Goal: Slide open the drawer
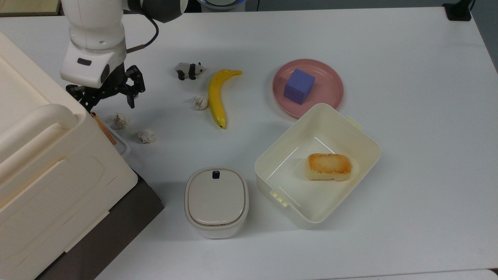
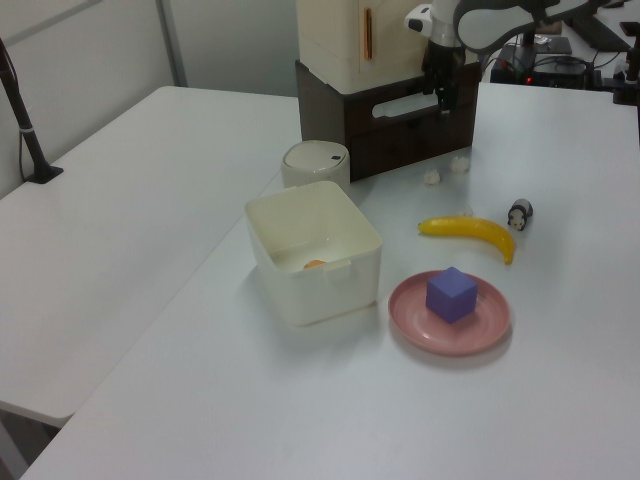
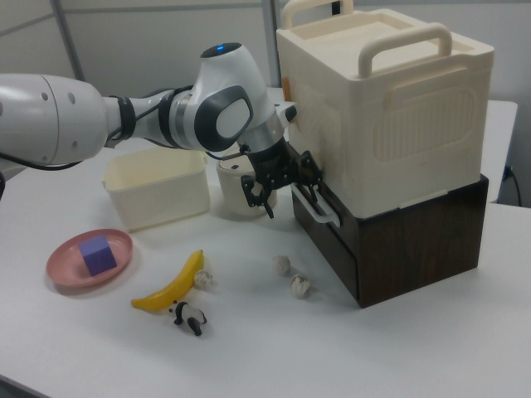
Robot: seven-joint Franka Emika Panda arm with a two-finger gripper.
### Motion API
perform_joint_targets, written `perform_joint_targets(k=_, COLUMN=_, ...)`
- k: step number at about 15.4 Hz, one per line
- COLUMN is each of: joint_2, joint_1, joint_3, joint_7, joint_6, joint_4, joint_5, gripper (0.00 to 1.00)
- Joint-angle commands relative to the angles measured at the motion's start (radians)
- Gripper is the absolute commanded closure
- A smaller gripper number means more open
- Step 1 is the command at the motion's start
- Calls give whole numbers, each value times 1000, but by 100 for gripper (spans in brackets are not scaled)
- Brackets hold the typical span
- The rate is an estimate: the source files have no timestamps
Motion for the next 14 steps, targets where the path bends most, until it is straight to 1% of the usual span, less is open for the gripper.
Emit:
perform_joint_targets(k=1, joint_2=20, joint_1=6, joint_3=-17, joint_7=-12, joint_6=45, joint_4=10, joint_5=-21, gripper=0)
perform_joint_targets(k=4, joint_2=20, joint_1=9, joint_3=-14, joint_7=-12, joint_6=43, joint_4=-3, joint_5=-21, gripper=0)
perform_joint_targets(k=7, joint_2=19, joint_1=37, joint_3=-14, joint_7=-10, joint_6=39, joint_4=-27, joint_5=-21, gripper=0)
perform_joint_targets(k=10, joint_2=17, joint_1=44, joint_3=-8, joint_7=-4, joint_6=33, joint_4=-33, joint_5=-21, gripper=0)
perform_joint_targets(k=11, joint_2=15, joint_1=48, joint_3=-5, joint_7=8, joint_6=25, joint_4=-33, joint_5=-17, gripper=0)
perform_joint_targets(k=14, joint_2=8, joint_1=75, joint_3=9, joint_7=136, joint_6=-38, joint_4=-30, joint_5=-14, gripper=0)
